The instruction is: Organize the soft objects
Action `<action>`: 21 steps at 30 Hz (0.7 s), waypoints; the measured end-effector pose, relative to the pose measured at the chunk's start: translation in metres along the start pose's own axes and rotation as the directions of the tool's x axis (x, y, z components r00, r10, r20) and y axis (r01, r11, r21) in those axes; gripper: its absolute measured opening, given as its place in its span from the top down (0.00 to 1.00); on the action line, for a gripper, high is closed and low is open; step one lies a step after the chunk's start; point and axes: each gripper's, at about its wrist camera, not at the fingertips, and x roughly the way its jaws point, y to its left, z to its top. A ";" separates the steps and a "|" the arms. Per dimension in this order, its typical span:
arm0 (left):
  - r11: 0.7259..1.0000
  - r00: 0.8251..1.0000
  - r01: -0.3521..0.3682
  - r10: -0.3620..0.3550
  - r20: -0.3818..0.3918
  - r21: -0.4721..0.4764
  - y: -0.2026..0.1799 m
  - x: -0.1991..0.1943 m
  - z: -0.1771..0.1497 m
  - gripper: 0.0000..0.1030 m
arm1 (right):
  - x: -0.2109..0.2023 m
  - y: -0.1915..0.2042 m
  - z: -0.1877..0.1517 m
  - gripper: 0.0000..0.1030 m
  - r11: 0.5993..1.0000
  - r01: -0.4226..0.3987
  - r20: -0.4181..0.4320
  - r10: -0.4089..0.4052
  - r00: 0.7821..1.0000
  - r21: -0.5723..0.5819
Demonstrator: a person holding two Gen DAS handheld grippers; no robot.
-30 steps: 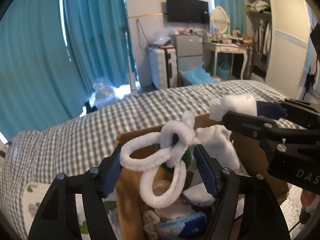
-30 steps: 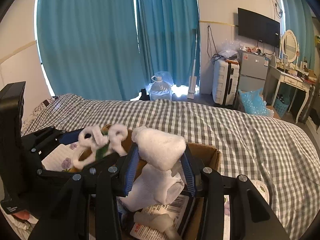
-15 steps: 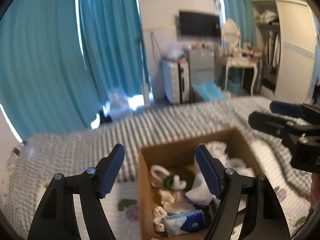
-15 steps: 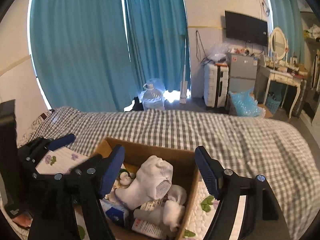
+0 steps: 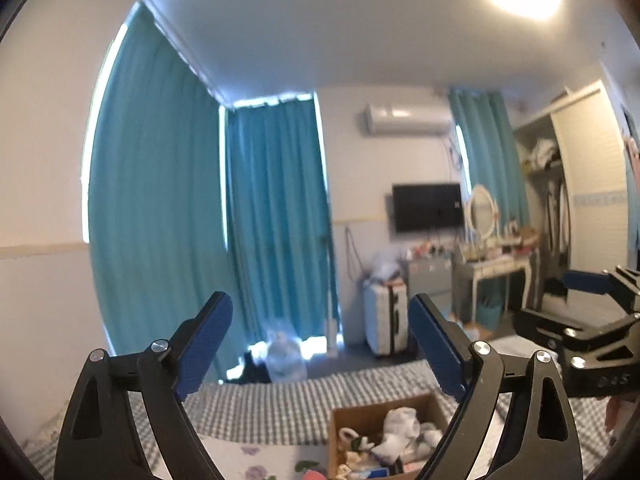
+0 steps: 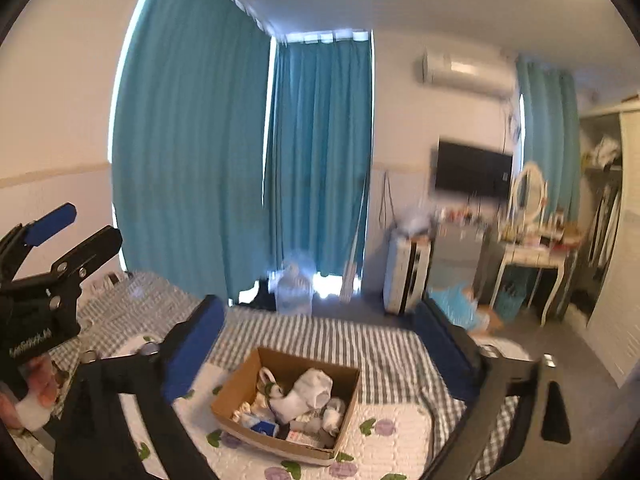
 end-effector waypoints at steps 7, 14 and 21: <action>0.997 0.997 0.070 -0.070 0.014 -0.038 0.015 -0.037 -0.010 0.12 | -0.072 0.015 -0.010 0.00 0.999 -0.031 0.096 0.030 0.995 0.007; 0.995 0.996 0.069 -0.072 -0.043 -0.077 0.019 -0.027 -0.051 0.12 | -0.078 0.019 -0.052 0.00 0.997 -0.044 0.126 0.036 0.991 0.061; 0.997 0.996 0.010 -0.017 -0.091 -0.081 0.017 -0.011 -0.109 0.12 | -0.030 0.020 -0.110 0.00 0.995 -0.011 0.115 -0.001 0.993 0.100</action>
